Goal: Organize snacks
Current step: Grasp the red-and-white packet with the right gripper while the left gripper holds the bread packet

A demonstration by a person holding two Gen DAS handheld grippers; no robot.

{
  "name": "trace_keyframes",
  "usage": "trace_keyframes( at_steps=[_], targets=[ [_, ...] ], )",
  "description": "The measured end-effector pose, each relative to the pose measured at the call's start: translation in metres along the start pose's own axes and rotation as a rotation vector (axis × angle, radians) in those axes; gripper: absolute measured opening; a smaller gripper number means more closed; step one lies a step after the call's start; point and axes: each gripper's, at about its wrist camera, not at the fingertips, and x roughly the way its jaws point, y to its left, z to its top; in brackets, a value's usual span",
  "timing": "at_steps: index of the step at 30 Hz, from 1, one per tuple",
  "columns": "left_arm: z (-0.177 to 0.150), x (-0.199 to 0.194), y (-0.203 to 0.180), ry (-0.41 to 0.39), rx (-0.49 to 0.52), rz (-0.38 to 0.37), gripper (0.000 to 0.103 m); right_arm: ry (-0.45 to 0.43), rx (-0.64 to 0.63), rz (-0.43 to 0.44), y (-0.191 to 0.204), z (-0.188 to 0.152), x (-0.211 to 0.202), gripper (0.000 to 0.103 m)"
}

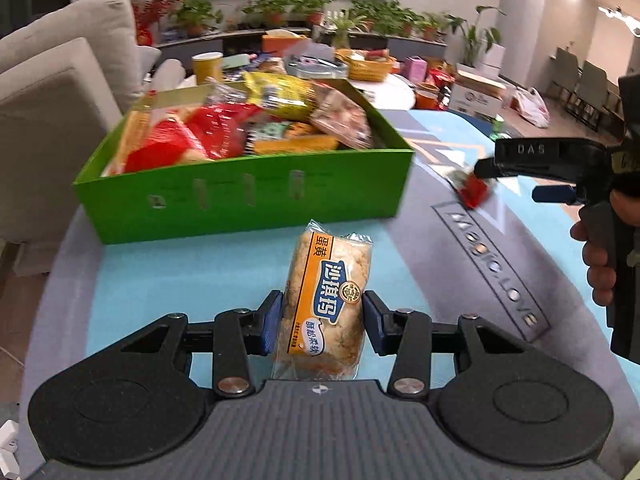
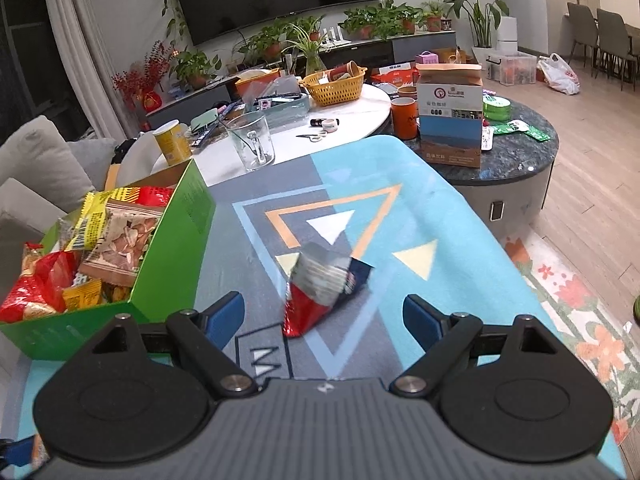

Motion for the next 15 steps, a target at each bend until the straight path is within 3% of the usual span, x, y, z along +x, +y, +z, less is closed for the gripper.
trace_keyframes(
  at_steps=[15],
  targets=[
    [0.004, 0.004, 0.023, -0.014, -0.027, 0.02, 0.04, 0.023, -0.003, -0.057, 0.015, -0.003, 0.034, 0.048]
  ],
)
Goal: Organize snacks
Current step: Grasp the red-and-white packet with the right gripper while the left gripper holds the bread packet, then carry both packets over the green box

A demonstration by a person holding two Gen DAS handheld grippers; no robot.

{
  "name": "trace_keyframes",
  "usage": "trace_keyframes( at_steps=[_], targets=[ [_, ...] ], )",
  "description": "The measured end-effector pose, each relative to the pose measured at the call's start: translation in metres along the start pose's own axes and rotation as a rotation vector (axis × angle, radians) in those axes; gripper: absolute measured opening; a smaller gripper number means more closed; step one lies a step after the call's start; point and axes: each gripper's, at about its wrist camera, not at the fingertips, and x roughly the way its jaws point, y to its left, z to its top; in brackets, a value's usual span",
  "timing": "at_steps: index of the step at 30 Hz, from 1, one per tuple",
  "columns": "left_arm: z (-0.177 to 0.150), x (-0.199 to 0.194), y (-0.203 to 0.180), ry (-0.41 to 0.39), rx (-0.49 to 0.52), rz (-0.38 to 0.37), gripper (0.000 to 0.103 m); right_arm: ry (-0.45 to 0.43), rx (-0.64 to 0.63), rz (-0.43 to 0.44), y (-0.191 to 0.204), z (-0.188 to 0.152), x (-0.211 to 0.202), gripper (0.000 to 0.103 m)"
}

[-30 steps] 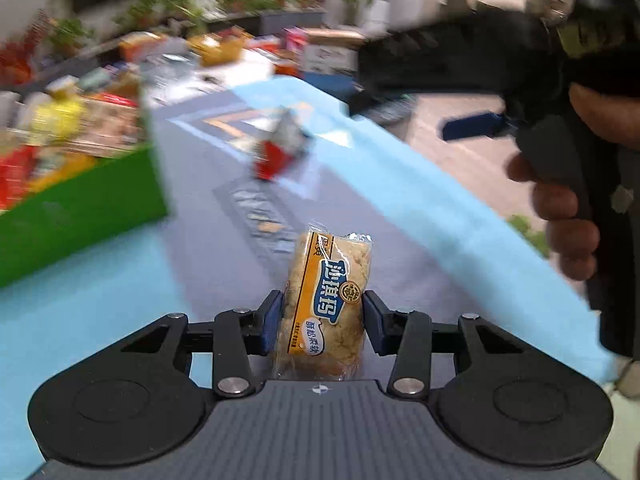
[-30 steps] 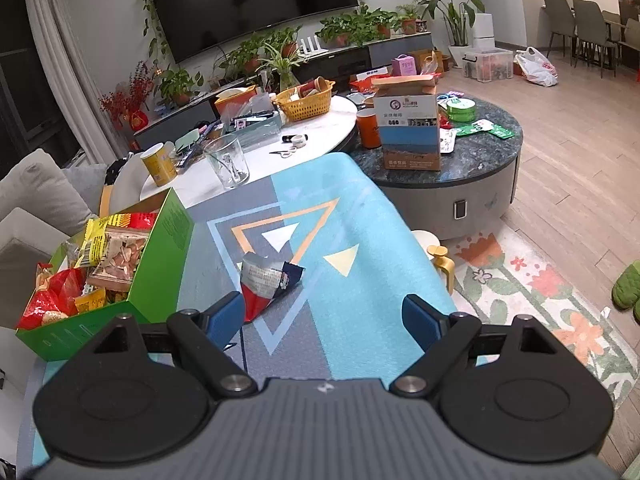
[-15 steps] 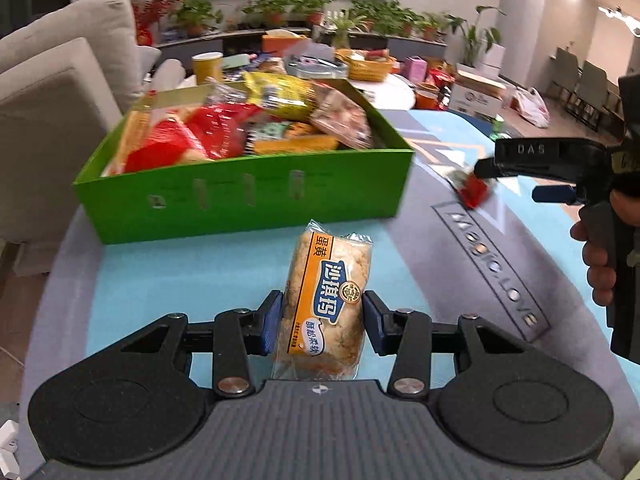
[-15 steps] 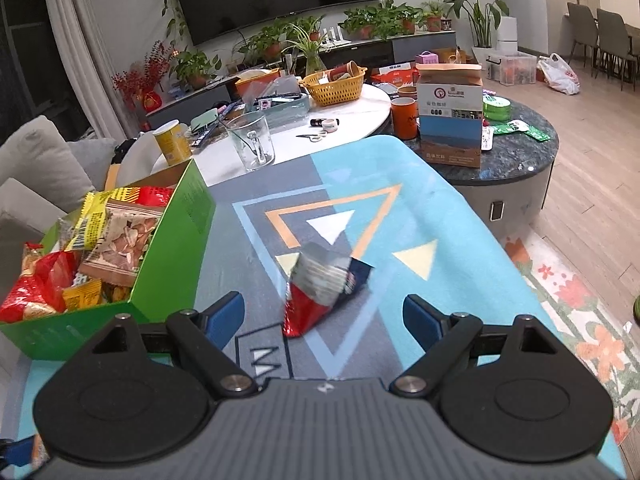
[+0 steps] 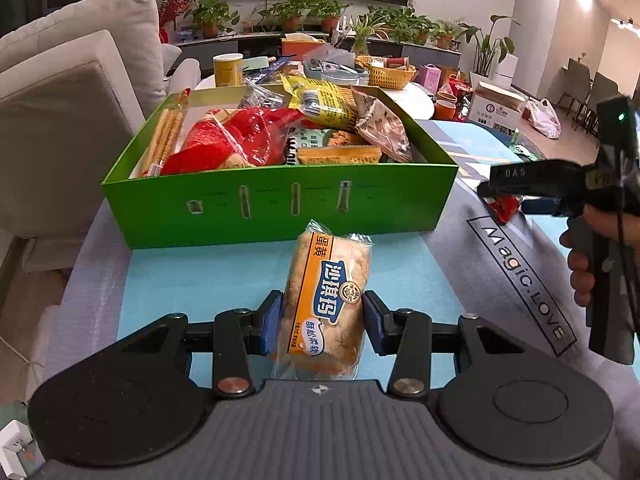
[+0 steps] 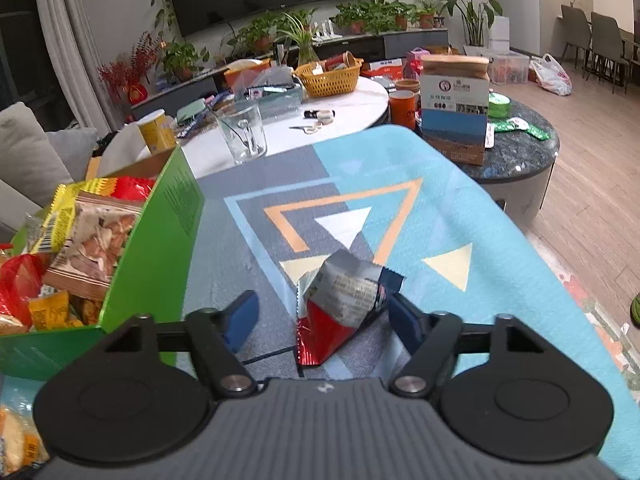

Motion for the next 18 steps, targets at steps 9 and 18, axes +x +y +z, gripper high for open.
trace_keyframes(
  at_steps=[9, 18],
  targets=[
    [-0.002, 0.0, 0.007, 0.001, -0.021, -0.005, 0.04, -0.017, -0.003, -0.026, -0.003, -0.002, -0.005, 0.046],
    [-0.004, -0.014, 0.008, -0.025, -0.027, -0.017, 0.04, -0.034, 0.012, -0.004, -0.003, -0.008, -0.03, 0.046]
  ],
)
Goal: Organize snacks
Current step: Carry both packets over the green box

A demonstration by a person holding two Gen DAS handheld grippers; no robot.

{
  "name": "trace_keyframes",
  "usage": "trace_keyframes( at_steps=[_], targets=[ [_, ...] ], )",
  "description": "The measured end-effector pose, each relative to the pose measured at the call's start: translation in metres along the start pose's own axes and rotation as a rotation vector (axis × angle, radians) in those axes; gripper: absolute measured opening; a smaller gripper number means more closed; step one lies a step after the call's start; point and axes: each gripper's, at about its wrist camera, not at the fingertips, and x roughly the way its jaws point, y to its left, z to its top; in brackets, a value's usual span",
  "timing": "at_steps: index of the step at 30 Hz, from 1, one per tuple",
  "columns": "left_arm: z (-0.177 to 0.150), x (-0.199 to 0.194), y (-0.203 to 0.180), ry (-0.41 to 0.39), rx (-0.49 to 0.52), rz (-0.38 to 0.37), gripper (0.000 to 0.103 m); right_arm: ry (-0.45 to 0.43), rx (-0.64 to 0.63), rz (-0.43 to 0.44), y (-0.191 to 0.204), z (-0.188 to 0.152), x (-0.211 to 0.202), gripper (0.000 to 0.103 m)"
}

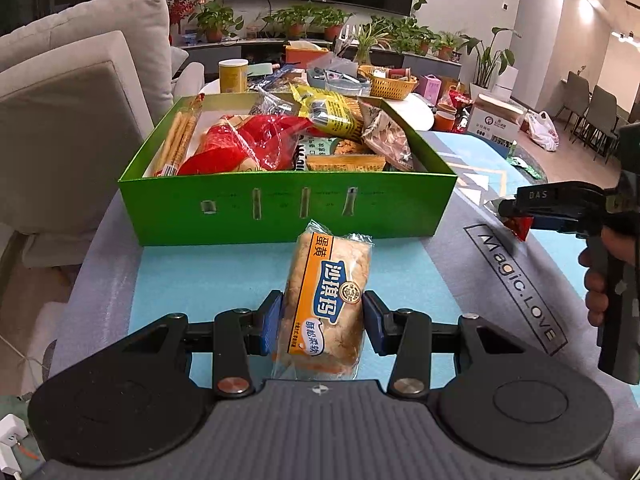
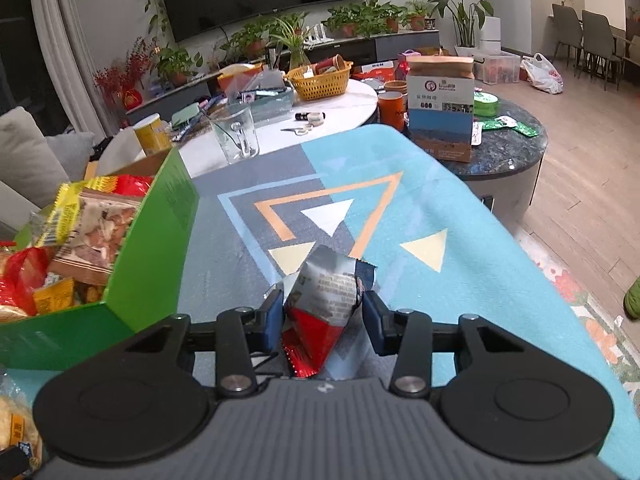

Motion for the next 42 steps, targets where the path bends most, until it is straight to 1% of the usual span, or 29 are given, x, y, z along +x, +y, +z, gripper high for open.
trace_keyframes(
  at_steps=[7, 17, 23, 28, 35, 42],
  targets=[
    [-0.002, -0.017, -0.002, -0.034, 0.006, -0.017, 0.04, -0.067, -0.032, 0.06, 0.014, 0.001, -0.041, 0.046],
    [-0.006, -0.047, -0.001, -0.089, 0.009, -0.026, 0.04, -0.167, -0.157, 0.2, 0.057, -0.005, -0.107, 0.046],
    [-0.003, -0.063, 0.007, -0.129, 0.0, -0.014, 0.04, -0.201, -0.223, 0.268, 0.08, -0.009, -0.133, 0.046],
    [0.009, -0.074, 0.016, -0.178, -0.007, 0.015, 0.04, -0.216, -0.254, 0.297, 0.093, -0.008, -0.138, 0.046],
    [0.031, -0.074, 0.026, -0.2, -0.009, 0.046, 0.04, -0.214, -0.266, 0.318, 0.104, -0.004, -0.134, 0.046],
    [0.05, -0.069, 0.03, -0.216, 0.0, 0.055, 0.04, -0.213, -0.26, 0.326, 0.113, 0.004, -0.126, 0.046]
  ],
)
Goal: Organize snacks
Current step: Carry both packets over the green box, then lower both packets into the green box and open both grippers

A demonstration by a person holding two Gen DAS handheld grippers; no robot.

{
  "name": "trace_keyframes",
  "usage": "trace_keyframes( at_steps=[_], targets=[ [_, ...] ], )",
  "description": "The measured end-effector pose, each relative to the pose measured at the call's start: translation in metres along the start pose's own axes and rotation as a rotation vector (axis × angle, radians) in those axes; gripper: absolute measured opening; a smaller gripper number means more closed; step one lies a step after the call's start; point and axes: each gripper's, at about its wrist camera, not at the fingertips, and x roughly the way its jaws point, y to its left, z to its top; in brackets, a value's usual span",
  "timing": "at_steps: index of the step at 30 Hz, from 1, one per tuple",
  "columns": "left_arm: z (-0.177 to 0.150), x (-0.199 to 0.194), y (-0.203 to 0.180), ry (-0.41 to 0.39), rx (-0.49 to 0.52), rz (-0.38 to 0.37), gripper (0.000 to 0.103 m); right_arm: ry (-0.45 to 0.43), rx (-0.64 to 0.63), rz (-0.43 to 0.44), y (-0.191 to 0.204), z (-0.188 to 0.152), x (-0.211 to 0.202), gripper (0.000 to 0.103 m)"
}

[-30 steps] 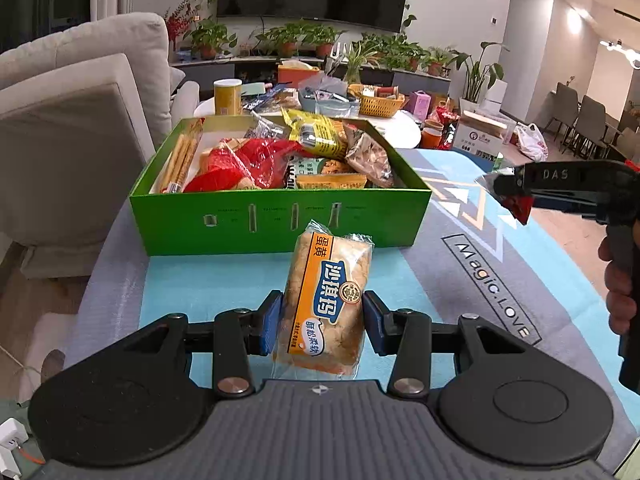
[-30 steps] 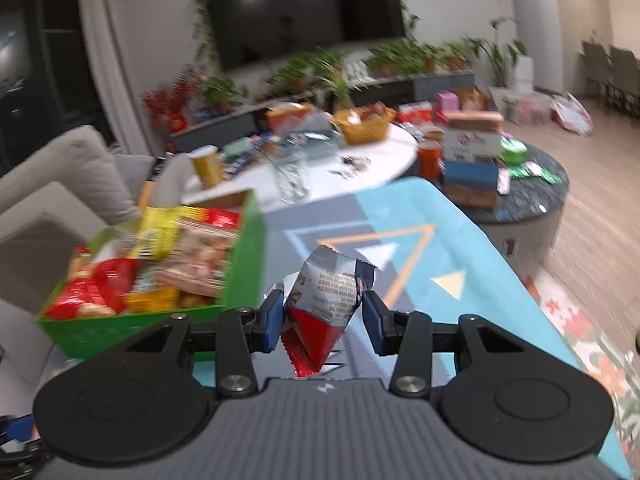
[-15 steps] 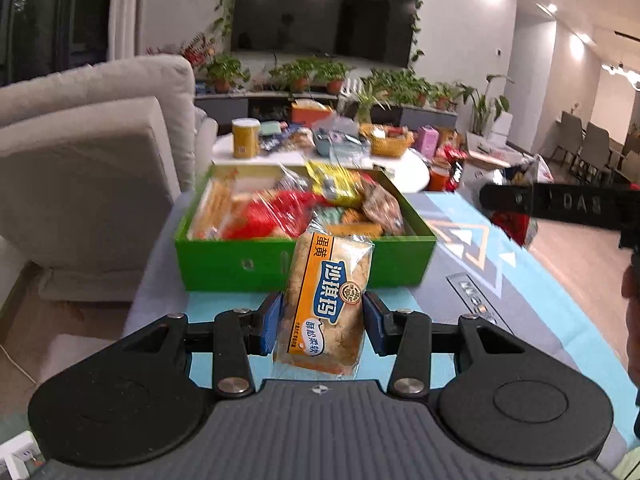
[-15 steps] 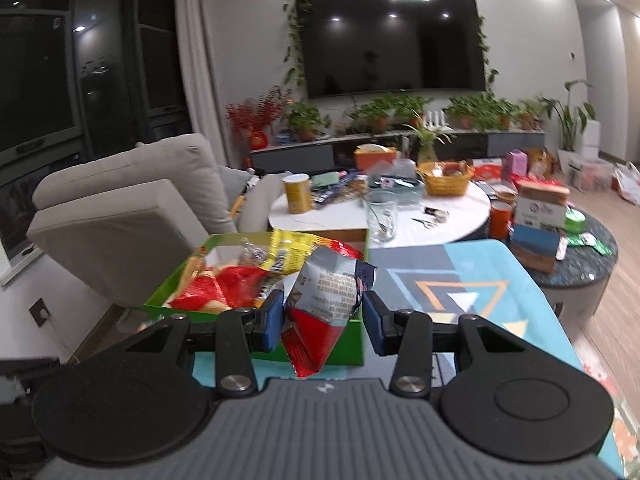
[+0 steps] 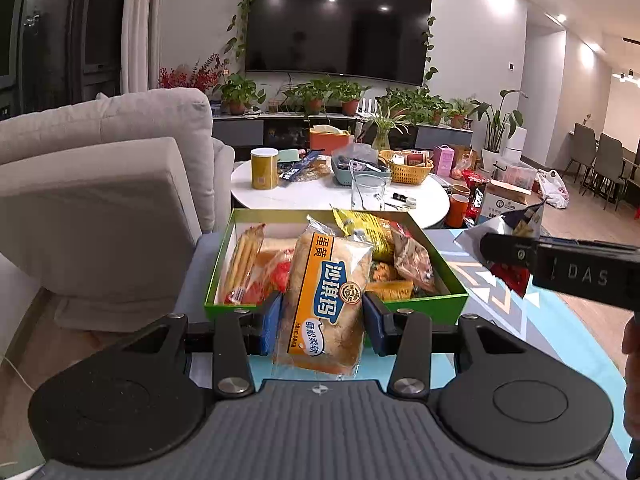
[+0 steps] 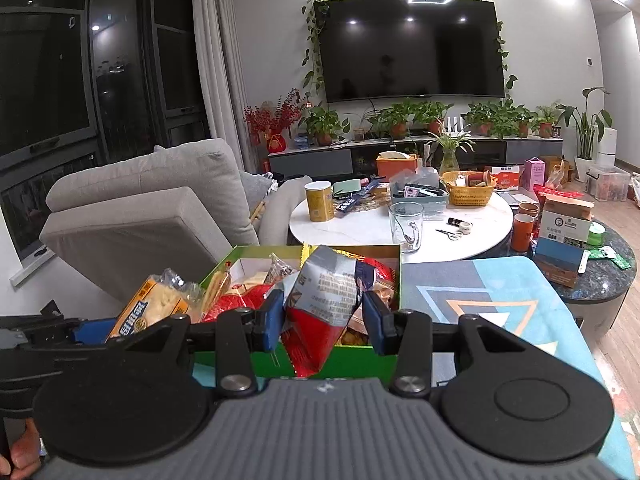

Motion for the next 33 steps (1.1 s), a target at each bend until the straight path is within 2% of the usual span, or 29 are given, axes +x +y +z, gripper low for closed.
trace_keyframes(
  at_steps=[20, 24, 33],
  targets=[
    [0.03, 0.054, 0.005, 0.024, 0.018, 0.003, 0.04, 0.031, 0.019, 0.0, 0.004, 0.006, 0.036, 0.046],
    [0.034, 0.071, 0.008, 0.037, 0.003, -0.013, 0.04, 0.047, 0.037, -0.015, -0.002, 0.005, 0.047, 0.046],
    [0.048, 0.099, 0.015, 0.041, -0.019, 0.004, 0.04, 0.068, 0.054, -0.019, -0.001, 0.003, 0.069, 0.046]
  ],
)
